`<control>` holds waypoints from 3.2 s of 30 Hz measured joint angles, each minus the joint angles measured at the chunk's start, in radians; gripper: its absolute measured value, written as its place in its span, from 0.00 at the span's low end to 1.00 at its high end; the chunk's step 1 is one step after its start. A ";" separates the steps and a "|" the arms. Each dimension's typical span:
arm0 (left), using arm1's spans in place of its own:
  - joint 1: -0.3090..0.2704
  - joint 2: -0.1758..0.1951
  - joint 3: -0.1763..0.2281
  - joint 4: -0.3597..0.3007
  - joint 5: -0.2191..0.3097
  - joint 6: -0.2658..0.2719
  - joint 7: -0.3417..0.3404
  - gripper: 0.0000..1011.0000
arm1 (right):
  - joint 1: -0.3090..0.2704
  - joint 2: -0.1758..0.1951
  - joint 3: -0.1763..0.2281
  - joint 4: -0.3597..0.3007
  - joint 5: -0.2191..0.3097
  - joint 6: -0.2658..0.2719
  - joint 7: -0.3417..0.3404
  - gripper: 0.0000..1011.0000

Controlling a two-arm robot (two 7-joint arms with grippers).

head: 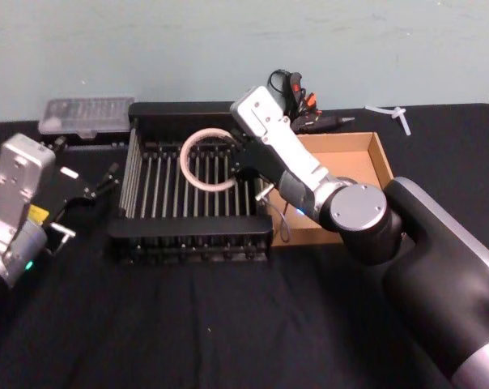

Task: Pick up the white tape and place it into the black box , Pick up the silver tape and place it into the brown box.

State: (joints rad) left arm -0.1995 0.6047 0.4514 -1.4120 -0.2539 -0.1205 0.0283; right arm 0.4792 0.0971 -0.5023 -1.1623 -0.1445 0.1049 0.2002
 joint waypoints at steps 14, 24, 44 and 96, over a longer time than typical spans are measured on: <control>0.000 0.000 0.000 0.000 0.000 0.000 0.000 0.99 | 0.000 0.003 0.001 -0.006 0.003 0.001 0.001 0.21; 0.000 0.000 0.000 0.000 0.000 0.000 0.000 0.99 | -0.001 0.004 0.001 -0.007 0.005 0.002 0.001 0.54; 0.000 0.000 0.000 0.000 0.000 0.000 0.000 0.99 | -0.022 0.011 0.023 -0.047 0.005 0.005 0.006 0.99; 0.000 0.000 0.000 0.000 0.000 0.000 0.000 0.99 | -0.336 0.105 0.322 -0.334 -0.036 0.150 -0.115 0.99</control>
State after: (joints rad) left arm -0.1996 0.6047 0.4514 -1.4120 -0.2539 -0.1205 0.0283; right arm 0.1430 0.2020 -0.1807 -1.4965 -0.1809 0.2552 0.0849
